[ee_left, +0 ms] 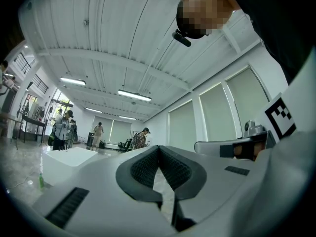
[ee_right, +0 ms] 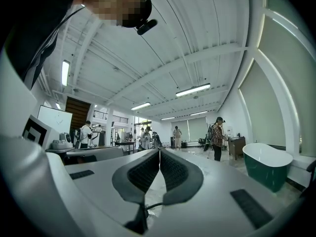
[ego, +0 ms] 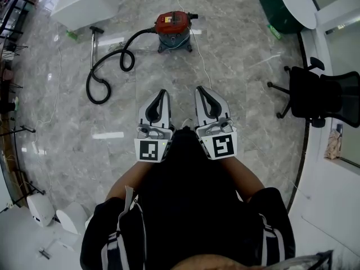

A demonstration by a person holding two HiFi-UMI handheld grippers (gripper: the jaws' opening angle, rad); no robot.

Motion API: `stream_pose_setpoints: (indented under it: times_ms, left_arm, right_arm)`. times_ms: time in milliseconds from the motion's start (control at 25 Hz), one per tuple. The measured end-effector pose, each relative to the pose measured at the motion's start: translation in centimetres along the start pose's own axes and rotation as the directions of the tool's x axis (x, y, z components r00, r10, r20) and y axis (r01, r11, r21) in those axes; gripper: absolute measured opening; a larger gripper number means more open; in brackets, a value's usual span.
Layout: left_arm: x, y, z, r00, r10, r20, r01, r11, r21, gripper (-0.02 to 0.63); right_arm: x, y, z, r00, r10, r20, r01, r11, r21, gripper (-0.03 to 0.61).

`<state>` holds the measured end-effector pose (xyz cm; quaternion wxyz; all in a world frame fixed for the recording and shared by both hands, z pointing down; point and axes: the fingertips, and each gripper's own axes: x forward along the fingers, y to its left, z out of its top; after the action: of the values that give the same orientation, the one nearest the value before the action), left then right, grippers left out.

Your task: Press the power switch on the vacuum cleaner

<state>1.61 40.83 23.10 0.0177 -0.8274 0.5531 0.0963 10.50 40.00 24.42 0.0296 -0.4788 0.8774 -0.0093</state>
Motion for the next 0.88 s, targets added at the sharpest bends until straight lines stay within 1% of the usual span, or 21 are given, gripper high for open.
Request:
stream_pose_setpoints:
  times_ms: [120, 240, 440, 560, 680, 880]
  left_arm:
    - [0.5, 0.1, -0.2, 1.000, 0.008, -0.014, -0.008, 1.000, -0.009, 0.020]
    - [0.7, 0.0, -0.9, 0.999, 0.023, -0.031, -0.023, 1.000, -0.009, 0.020]
    - [1.5, 0.0, -0.7, 0.999, 0.035, -0.010, -0.035, 0.999, -0.006, 0.020]
    - [1.4, 0.1, -1.1, 0.999, 0.040, -0.028, -0.040, 0.999, 0.013, 0.020]
    - [1.6, 0.4, -1.4, 0.998, 0.050, -0.048, -0.050, 0.999, -0.004, 0.020]
    - [2.1, 0.7, -1.7, 0.998, 0.046, -0.051, -0.047, 0.999, -0.014, 0.020]
  right_arm:
    - [0.2, -0.6, 0.0, 1.000, 0.003, -0.008, -0.003, 1.000, 0.009, 0.020]
    - [0.3, -0.9, -0.2, 1.000, 0.026, -0.009, -0.026, 1.000, 0.006, 0.020]
    - [1.0, -2.0, -0.5, 0.999, 0.043, -0.012, -0.043, 0.999, 0.023, 0.020]
    - [1.3, -2.1, -0.7, 0.998, 0.055, -0.014, -0.055, 0.998, 0.037, 0.020]
    - [1.6, -2.0, -0.8, 0.998, 0.065, -0.015, -0.064, 0.997, 0.052, 0.020]
    - [2.0, -2.3, -1.6, 0.998, 0.067, -0.021, -0.065, 0.995, 0.072, 0.020]
